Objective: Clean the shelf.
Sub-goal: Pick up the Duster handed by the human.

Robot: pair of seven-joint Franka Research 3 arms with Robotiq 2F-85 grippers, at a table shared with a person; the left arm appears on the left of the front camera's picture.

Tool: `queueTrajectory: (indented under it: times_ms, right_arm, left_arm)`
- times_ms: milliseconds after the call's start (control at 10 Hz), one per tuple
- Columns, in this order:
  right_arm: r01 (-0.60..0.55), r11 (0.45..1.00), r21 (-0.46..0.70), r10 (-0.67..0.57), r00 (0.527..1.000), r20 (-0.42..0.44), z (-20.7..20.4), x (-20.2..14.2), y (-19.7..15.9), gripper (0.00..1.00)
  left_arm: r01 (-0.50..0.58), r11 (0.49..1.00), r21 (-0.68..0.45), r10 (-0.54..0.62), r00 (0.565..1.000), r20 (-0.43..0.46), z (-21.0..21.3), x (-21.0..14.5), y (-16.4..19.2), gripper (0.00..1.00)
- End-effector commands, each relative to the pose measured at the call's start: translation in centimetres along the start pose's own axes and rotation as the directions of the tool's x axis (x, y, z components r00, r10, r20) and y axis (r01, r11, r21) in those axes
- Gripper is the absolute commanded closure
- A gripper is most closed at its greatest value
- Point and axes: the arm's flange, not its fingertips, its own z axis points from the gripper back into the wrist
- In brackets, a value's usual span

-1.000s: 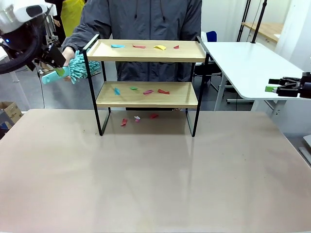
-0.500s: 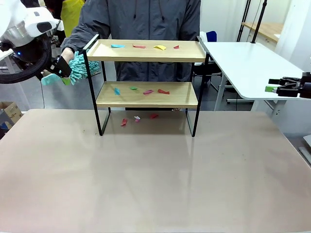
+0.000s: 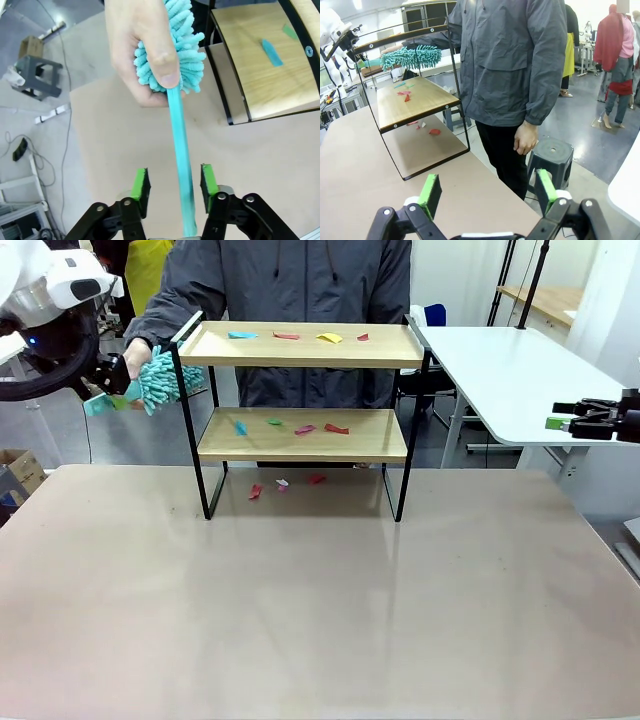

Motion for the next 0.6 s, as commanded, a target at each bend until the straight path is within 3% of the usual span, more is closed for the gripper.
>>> queueTrajectory:
  times_ms: [0, 100, 500]
  right_arm:
    - [-0.003, 1.000, -0.003, 0.003, 1.000, -0.002, -0.25, 0.20, 0.09, 0.00]
    - [-0.003, 1.000, -0.003, 0.003, 1.000, -0.002, -0.25, 0.20, 0.09, 0.00]
    - [-0.003, 1.000, -0.003, 0.003, 1.000, -0.002, -0.25, 0.20, 0.09, 0.00]
  left_arm:
    - [0.001, 1.000, 0.013, -0.001, 1.000, -0.020, 0.11, 0.35, -0.07, 0.86]
    - [0.002, 1.000, 0.001, -0.002, 0.999, -0.042, -0.02, 0.21, -0.17, 1.00]
    - [-0.080, 0.996, 0.044, 0.084, 0.993, -0.082, 0.09, 0.32, -0.36, 1.00]
